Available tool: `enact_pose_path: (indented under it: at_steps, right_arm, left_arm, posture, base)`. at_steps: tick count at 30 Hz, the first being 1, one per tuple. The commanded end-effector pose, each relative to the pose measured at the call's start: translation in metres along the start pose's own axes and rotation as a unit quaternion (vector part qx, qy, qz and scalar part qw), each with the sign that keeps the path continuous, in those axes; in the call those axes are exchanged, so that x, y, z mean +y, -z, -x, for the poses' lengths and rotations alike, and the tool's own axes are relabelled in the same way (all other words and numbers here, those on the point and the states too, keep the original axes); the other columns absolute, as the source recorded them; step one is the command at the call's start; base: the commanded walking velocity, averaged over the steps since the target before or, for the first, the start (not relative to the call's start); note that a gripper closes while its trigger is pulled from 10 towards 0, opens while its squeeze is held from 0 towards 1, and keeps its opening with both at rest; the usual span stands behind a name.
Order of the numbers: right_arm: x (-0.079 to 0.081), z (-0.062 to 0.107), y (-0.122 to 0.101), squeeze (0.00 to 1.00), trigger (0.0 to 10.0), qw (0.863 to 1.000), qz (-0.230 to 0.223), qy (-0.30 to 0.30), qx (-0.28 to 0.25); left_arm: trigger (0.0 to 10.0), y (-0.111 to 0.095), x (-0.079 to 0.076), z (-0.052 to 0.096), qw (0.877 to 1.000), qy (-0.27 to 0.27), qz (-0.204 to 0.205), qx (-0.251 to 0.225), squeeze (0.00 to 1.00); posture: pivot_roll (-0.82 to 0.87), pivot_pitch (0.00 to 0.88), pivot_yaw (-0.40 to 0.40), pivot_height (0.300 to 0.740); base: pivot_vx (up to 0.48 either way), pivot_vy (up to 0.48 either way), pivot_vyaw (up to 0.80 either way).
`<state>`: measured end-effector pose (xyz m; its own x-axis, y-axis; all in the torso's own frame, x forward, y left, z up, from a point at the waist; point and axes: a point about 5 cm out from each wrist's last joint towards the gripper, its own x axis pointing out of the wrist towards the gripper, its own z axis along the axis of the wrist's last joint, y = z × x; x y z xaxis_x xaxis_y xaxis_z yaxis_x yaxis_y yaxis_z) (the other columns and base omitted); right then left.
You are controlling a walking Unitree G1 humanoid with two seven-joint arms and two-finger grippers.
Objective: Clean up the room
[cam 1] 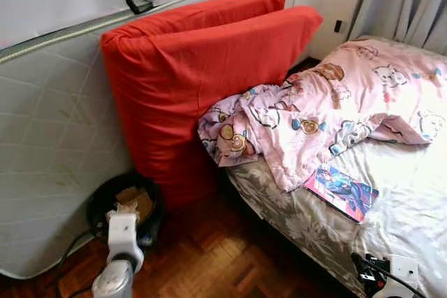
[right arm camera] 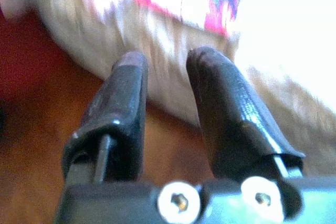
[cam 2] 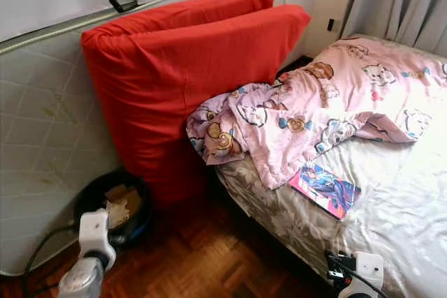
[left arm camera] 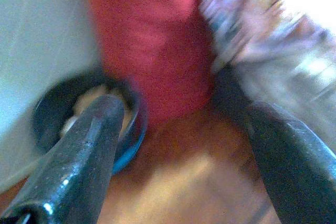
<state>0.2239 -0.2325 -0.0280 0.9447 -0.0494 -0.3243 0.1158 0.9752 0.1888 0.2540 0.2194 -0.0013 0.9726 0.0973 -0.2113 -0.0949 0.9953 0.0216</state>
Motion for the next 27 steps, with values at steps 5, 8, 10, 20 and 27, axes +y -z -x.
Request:
enact_pose_path:
  at_steps: [5,8,10,20,27]
  right_arm:
    - [0.056,-0.032,-0.049,0.0,10.0,0.989,0.039,-0.081,-0.113]
    - [0.057,-0.028,-0.048,0.0,10.0,0.988,0.037,-0.087,-0.12]
    - [0.057,-0.027,-0.047,0.0,10.0,0.989,0.033,-0.083,-0.122]
    - [0.045,-0.011,-0.04,0.0,10.0,0.992,0.029,-0.032,-0.12]
    - [0.041,-0.009,-0.037,0.0,10.0,0.994,0.031,-0.012,-0.103]
  left_arm:
    - [10.0,-0.026,-0.025,0.01,0.995,0.03,-0.006,-0.098,0.0]
    - [10.0,-0.024,-0.031,0.021,0.994,0.033,-0.005,-0.108,0.0]
    - [10.0,-0.027,-0.033,0.027,0.993,0.032,-0.003,-0.116,0.0]
    - [10.0,-0.044,-0.026,0.042,0.993,0.023,-0.01,-0.118,0.0]
    - [10.0,-0.047,-0.028,0.038,0.993,0.035,-0.01,-0.109,0.0]
  posture:
    - [-0.05,0.014,-0.001,0.74]
    - [-0.04,0.011,-0.006,0.74]
    - [-0.04,0.012,-0.01,0.74]
    - [-0.04,0.002,-0.011,0.74]
    - [-0.06,0.0,-0.011,0.74]
  base:
    - [0.0,0.0,0.0]
    - [0.0,0.0,0.0]
    - [0.0,0.0,0.0]
    - [0.0,0.0,0.0]
    - [0.0,0.0,-0.29]
